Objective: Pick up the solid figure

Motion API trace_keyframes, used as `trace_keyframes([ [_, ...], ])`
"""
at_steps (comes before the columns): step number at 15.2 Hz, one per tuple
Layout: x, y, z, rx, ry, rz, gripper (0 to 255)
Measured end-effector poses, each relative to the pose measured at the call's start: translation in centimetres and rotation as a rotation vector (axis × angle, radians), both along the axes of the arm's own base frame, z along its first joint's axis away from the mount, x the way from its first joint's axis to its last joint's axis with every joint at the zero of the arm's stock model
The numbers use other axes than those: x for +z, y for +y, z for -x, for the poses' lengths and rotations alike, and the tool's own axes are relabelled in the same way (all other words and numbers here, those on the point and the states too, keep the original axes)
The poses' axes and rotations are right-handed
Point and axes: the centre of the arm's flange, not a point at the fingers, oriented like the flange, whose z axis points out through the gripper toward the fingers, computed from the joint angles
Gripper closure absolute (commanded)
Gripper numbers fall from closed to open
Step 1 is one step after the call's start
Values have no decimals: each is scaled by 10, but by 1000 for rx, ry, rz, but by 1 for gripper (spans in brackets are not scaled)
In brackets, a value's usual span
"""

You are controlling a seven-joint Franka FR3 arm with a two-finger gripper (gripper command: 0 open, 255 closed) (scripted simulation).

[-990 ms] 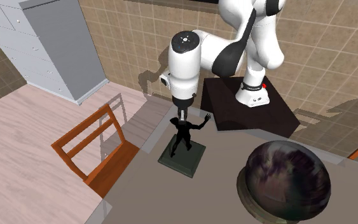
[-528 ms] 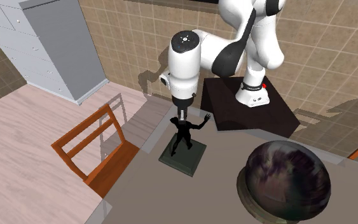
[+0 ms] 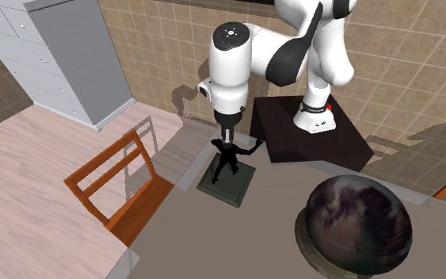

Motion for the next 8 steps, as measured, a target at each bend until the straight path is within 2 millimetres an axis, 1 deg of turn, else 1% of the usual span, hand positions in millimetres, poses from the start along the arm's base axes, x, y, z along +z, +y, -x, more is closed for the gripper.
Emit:
trace_keyframes([
  [2, 12, 0, 0, 0, 0, 0, 255],
  [8, 41, 2, -1, 0, 0, 0, 255],
])
